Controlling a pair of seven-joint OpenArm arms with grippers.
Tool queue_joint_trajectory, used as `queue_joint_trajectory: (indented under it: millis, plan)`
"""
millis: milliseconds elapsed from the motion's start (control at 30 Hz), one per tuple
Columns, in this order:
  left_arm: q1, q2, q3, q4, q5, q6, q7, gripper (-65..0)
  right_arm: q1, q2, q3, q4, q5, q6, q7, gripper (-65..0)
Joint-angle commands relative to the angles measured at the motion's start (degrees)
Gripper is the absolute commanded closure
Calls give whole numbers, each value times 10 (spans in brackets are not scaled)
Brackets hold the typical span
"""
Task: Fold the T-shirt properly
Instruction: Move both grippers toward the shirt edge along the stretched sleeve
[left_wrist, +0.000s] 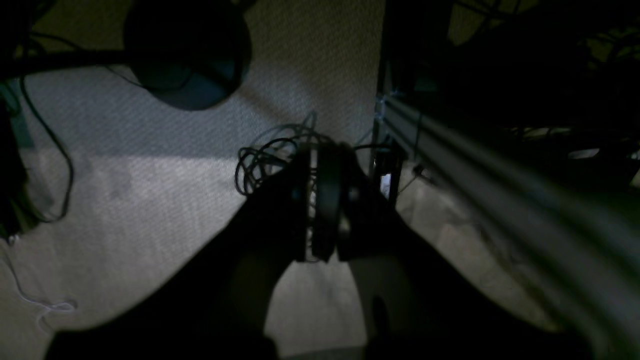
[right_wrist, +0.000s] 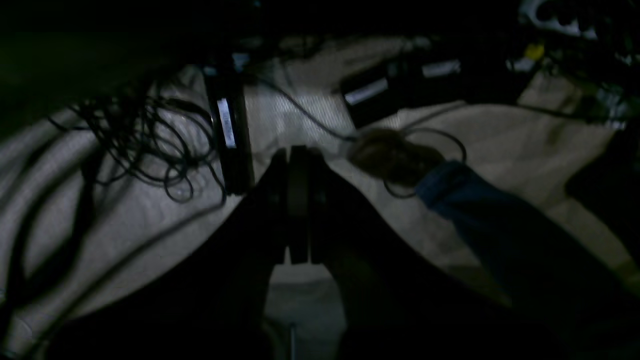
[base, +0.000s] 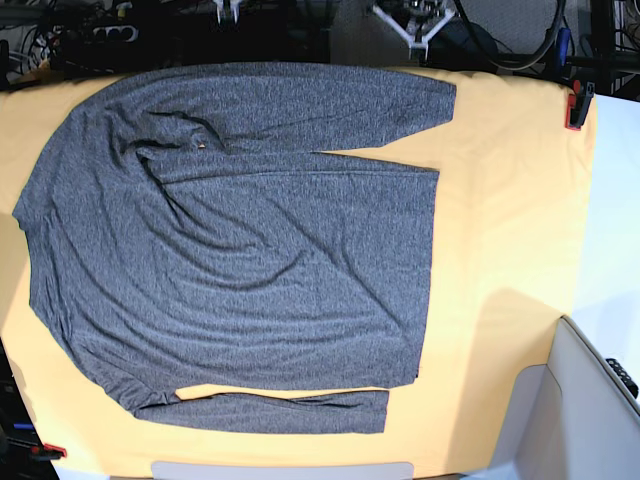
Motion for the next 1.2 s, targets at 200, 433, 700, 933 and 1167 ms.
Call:
queue_joint_trajectory:
  millis: [200,433,700,933,1167]
  plan:
    - [109,-2,-1,181,-4,0,8,0,-128,9,-1,183,0,0,8,0]
    - [198,-19,12,386,-6,0,72,0,-250,44,-2,389,-1,0,5,0]
    - [304,-41,31,623,-51,-1,147,0,-365,75,-1,569,-1,1,3,0]
    - [355,-87,35,808,-103,-2,235,0,-437,118,2,733,3,2,1,0]
    - [399,-194,63,912,-147,-2,238,0,-466,157,0,883,3,6,-55,0]
